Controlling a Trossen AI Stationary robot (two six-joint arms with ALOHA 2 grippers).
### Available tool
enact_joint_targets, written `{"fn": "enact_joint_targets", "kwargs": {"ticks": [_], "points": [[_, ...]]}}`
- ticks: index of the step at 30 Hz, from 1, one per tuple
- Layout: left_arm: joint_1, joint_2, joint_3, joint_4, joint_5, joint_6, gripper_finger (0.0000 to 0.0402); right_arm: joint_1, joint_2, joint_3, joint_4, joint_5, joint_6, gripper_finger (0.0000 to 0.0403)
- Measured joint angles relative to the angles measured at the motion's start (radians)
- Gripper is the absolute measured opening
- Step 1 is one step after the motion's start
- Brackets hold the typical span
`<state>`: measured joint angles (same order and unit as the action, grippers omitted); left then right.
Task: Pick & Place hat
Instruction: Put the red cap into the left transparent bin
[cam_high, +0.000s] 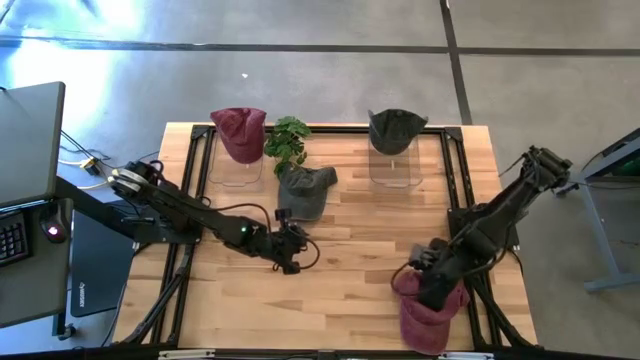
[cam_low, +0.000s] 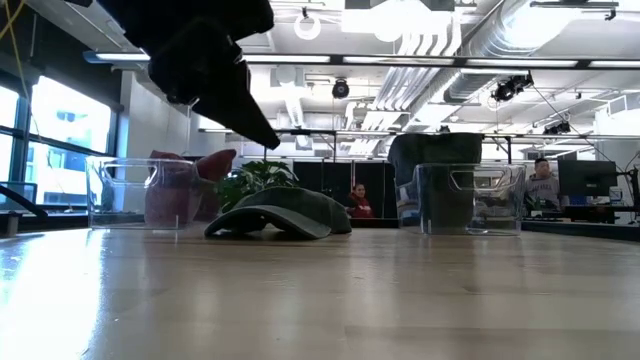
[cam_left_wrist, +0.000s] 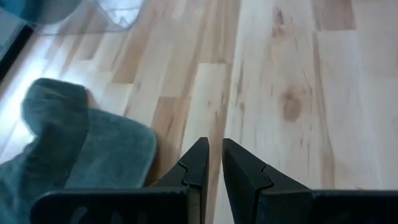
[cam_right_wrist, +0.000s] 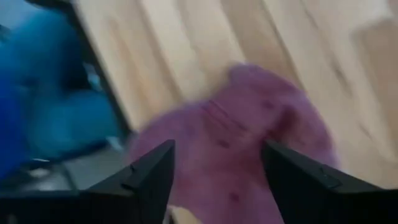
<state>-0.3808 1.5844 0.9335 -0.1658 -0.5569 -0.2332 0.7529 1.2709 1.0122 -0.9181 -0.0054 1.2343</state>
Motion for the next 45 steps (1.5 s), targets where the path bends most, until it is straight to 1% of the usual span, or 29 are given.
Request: {"fn": "enact_joint_targets", "kwargs": {"ticks": [4, 8, 10, 12, 15, 17, 20, 23, 26, 29, 31, 35, 36, 38, 41, 43, 45], "points": [[0.001, 0.003, 0.0, 0.02, 0.005, 0.022, 0.0039, 0.043, 0.029, -0.001, -0.105, 0.015, -0.045, 0.0249], [0.001, 0.003, 0.0, 0.028, 0.002, 0.028, 0.0039, 0.079, 0.072, -0.001, -0.131, 0.081, -0.147, 0.025], [0.001, 0.003, 0.0, 0.035, 0.002, 0.039, 0.0039, 0.083, 0.099, -0.001, -0.126, 0.068, -0.188, 0.025], [0.001, 0.003, 0.0, 0.048, 0.006, 0.048, 0.0039, 0.091, 0.131, -0.003, -0.122, 0.03, -0.21, 0.025], [0.001, 0.003, 0.0, 0.043, 0.014, 0.049, 0.0039, 0.103, 0.171, -0.051, -0.057, -0.051, -0.208, 0.025], [0.001, 0.003, 0.0, 0.045, 0.015, 0.051, 0.0039, 0.108, 0.193, -0.091, -0.019, -0.079, -0.189, 0.025], [0.001, 0.003, 0.0, 0.044, 0.016, 0.053, 0.0039, 0.112, 0.215, -0.143, -0.003, -0.073, -0.135, 0.0249], [0.001, 0.003, 0.0, 0.044, 0.016, 0.053, 0.0039, 0.112, 0.221, -0.185, 0.014, -0.048, -0.114, 0.0241], [0.001, 0.003, 0.0, 0.044, 0.016, 0.053, 0.0039, 0.112, 0.221, -0.228, 0.045, -0.004, -0.11, 0.0221], [0.001, 0.003, 0.0, 0.044, 0.016, 0.053, 0.0039, 0.112, 0.221, -0.286, 0.118, 0.001, -0.113, 0.0184], [0.001, 0.003, 0.0, 0.044, 0.016, 0.053, 0.0039, 0.112, 0.22, -0.321, 0.183, -0.002, -0.112, 0.0145], [0.001, 0.003, 0.0, 0.043, 0.016, 0.053, 0.0039, 0.106, 0.206, -0.348, 0.28, 0.005, -0.128, 0.0045], [0.001, 0.003, 0.0, 0.043, 0.016, 0.053, 0.0039, 0.1, 0.194, -0.342, 0.281, 0.0, -0.145, 0.0037], [0.001, 0.003, 0.0, 0.043, 0.008, 0.053, 0.0039, 0.077, 0.163, -0.319, 0.239, 0.006, -0.165, 0.0038], [0.001, 0.001, 0.0, 0.04, -0.021, 0.053, 0.0039, 0.002, 0.082, -0.238, 0.201, 0.066, -0.194, 0.0047], [0.001, -0.011, 0.0, 0.031, -0.033, 0.059, 0.0039, -0.061, 0.045, -0.18, 0.189, 0.119, -0.277, 0.0049], [0.001, -0.026, 0.0, 0.027, -0.034, 0.07, 0.0039, -0.131, 0.013, -0.111, 0.182, 0.188, -0.405, 0.0043]]}}
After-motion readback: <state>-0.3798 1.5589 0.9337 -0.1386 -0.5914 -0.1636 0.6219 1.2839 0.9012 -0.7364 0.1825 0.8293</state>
